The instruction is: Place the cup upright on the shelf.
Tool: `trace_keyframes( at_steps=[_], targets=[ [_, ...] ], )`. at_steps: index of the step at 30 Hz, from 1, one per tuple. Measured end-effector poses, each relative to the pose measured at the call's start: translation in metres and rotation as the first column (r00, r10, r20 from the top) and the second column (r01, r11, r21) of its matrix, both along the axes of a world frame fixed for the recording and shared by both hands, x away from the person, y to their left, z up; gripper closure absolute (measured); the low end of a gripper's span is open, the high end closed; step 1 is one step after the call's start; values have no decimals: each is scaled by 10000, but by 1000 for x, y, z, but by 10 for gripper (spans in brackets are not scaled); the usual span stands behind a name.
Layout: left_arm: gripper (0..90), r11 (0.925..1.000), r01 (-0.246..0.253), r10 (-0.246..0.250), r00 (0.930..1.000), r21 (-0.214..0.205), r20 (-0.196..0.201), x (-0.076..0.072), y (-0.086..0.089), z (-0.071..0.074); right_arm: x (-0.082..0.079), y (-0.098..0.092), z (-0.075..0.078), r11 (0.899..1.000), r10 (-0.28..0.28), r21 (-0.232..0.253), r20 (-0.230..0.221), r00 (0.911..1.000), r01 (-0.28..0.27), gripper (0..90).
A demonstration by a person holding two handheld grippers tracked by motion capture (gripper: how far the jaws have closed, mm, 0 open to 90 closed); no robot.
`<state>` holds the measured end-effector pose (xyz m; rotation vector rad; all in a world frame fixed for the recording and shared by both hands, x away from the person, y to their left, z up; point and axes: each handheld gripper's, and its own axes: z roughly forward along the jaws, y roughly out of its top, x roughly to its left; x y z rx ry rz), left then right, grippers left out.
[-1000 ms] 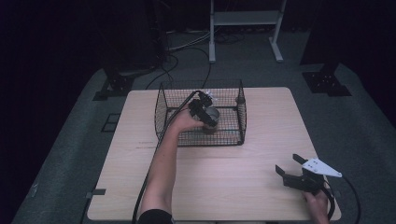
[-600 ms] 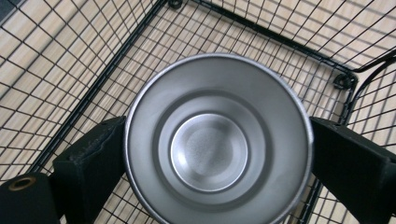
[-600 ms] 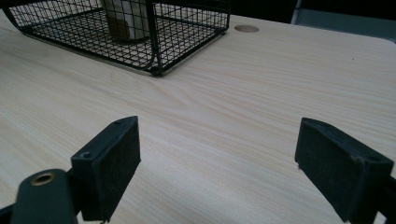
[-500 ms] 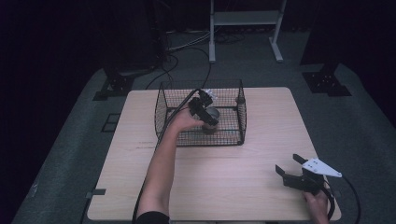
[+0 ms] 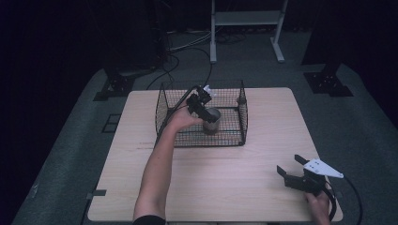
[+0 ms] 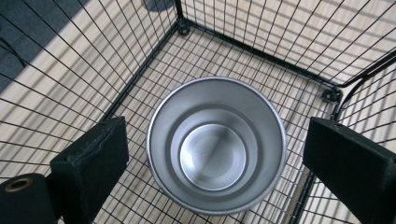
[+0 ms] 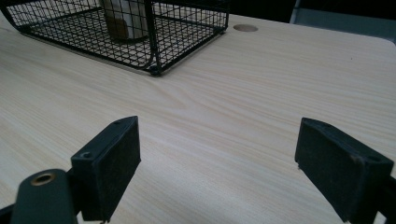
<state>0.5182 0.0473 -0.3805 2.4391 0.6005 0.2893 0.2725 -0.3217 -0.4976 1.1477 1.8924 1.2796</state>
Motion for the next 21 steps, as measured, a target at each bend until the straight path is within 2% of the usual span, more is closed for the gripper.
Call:
trace_keyframes(
  at_steps=[1, 2, 7, 10, 17, 21],
  targets=[
    [61, 10000, 0, 0, 10000, 0, 0, 0, 0, 0, 0, 0, 0, 10000, 0, 0, 0, 10000, 0, 135],
    [61, 9998, 8, -6, 10000, -195, 82, -3, 2, 5, 0, 0, 0, 10000, -1, -9, -11, 10000, 1, 135],
    [61, 9995, 124, -116, 9996, -295, 267, -11, 5, 14, 0, 0, 0, 10000, -25, -5, -13, 10000, 25, 135],
    [62, 9984, 240, -218, 9988, -512, 440, -20, 6, 21, 0, 0, 0, 10000, -43, -10, -17, 10000, 43, 135],
    [62, 9948, 389, -331, 9975, -941, 628, -33, 13, 27, 0, 1, 0, 9999, -74, -118, -26, 10000, 74, 135],
    [62, 9943, 451, -387, 9970, -965, 674, -39, 18, 27, 0, 2, 0, 9998, -101, -162, -25, 9999, 100, 135]
  ],
)
